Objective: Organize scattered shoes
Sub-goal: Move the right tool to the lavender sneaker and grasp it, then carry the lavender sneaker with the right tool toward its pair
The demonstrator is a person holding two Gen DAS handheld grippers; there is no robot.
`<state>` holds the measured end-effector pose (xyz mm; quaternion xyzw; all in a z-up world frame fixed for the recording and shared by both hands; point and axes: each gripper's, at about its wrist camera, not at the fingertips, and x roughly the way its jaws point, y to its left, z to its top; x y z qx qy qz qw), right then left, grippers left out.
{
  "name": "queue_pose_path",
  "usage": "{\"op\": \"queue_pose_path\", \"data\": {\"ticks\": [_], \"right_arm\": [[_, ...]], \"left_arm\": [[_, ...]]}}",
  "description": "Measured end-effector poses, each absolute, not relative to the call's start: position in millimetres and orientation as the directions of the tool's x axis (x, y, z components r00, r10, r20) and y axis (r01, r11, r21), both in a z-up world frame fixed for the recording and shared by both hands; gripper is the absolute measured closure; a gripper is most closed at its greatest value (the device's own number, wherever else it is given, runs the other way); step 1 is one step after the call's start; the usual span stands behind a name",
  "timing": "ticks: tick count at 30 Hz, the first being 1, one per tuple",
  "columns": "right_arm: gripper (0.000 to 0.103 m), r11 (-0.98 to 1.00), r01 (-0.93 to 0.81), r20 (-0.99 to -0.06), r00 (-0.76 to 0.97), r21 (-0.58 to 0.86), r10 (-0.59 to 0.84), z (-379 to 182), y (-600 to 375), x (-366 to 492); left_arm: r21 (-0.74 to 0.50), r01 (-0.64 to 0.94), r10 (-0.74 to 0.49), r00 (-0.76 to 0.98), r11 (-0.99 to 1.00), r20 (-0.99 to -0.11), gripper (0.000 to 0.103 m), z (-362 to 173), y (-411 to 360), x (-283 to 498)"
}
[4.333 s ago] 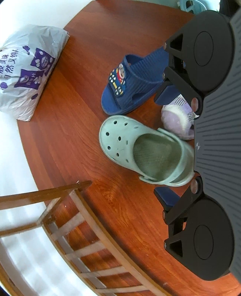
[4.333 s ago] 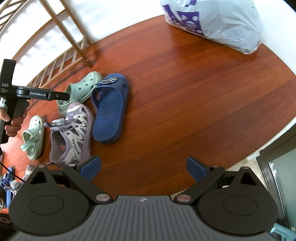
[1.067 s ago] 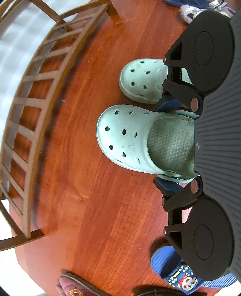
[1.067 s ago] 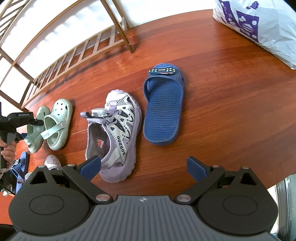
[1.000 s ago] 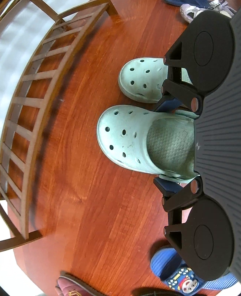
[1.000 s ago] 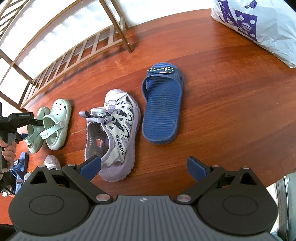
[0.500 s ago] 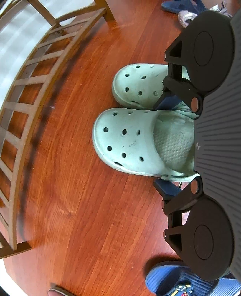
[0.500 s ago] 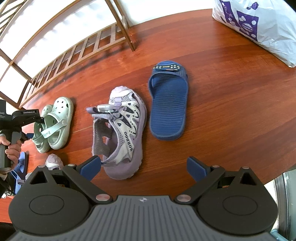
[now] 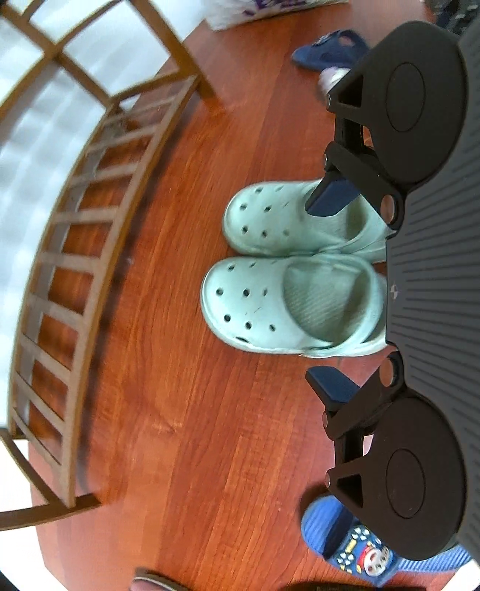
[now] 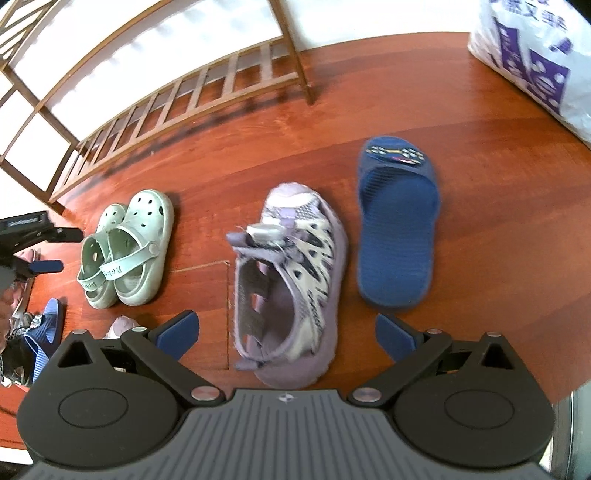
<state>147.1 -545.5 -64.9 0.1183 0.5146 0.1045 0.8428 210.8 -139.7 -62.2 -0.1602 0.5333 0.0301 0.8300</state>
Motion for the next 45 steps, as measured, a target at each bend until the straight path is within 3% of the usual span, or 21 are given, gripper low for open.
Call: {"op": "queue_pose_path", "data": {"ticks": [19,21,23,31,45], "right_arm": [[0.004,0.972,-0.121,-0.879,0.415,0.2,0.233,-102.7,-506.3,197.8],[0.014,0.975,-0.121,-0.881,0.418,0.188,0.222,-105.0,-505.0,197.7],[0.034,0.98,-0.117,-0.882,0.428,0.162,0.197,-107.2,-503.7,196.9],[0.062,0.982,-0.118,-0.862,0.472,0.148,0.186,-99.3,-507.3,186.4],[0.063,0.963,-0.144,-0.858,0.439,0.227,0.268,-82.1,-492.6,145.1]], "left_arm": [[-0.244,-0.182,-0.144,0.435,0.953,-0.889,0.011,-38.0,-125.1,121.7],[-0.235,-0.178,-0.143,0.416,0.956,-0.898,0.011,-43.1,-123.0,111.3],[-0.223,-0.175,-0.139,0.393,0.959,-0.909,0.011,-49.2,-121.6,99.9],[-0.246,-0.177,-0.18,0.322,0.953,-0.93,0.011,-72.6,-120.4,54.2],[-0.396,-0.132,-0.354,0.259,0.908,-0.898,0.013,-96.0,-127.9,25.9]]}}
